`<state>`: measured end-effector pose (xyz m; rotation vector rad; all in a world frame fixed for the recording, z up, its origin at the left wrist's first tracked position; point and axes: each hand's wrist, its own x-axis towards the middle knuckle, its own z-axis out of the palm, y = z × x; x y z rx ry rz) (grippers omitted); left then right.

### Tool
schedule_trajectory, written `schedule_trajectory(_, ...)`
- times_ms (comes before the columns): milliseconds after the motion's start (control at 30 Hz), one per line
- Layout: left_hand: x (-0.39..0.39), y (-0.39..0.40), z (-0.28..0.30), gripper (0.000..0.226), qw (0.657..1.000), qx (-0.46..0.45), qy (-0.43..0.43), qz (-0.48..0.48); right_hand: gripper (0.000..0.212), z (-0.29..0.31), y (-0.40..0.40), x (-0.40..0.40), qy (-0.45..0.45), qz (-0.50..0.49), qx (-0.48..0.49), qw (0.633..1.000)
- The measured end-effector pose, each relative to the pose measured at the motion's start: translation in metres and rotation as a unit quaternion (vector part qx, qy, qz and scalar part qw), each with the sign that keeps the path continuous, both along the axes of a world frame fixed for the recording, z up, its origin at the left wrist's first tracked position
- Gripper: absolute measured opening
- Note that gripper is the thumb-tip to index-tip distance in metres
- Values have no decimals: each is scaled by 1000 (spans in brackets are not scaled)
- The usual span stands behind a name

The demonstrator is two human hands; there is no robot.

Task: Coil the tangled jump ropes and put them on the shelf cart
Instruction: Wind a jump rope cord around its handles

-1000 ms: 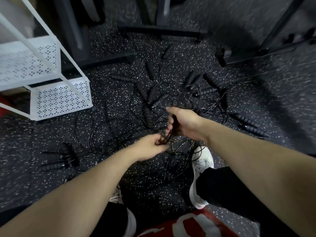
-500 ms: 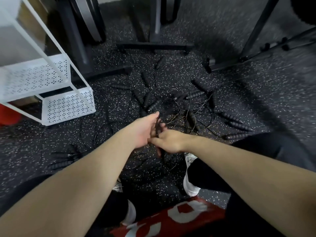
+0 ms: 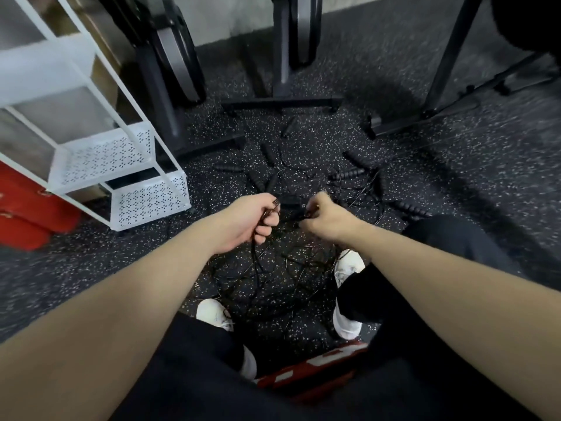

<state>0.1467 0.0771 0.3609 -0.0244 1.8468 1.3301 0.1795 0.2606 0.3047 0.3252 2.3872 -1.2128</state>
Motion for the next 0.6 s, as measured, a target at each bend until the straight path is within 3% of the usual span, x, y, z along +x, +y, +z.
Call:
schedule_trajectory(67,7,-3,6,23,999,-8,34,-22,62,-2,5,1,40,-55,-34,997)
schedule_trajectory(167,17,-9,13,36,988,-59,128,-69,83,0,7,8,30,-12,-35,999)
schedule_trajectory(233,22,-12,20,39,980,-58,170,-81,78,1,4,15,-3,60,-15,998)
schedule_trajectory(367,28,-17,34,39,976,-17,206,-70,37,0,-6,27,-55,149,82,984)
schedule_trajectory(467,34,-21,39,40,967,-22,245,-60,43,2,-9,31,-43,162,136,976)
schedule_trajectory(600,38,-28,39,36,960,-68,271,-6,47,9,-13,39,40,124,91,987)
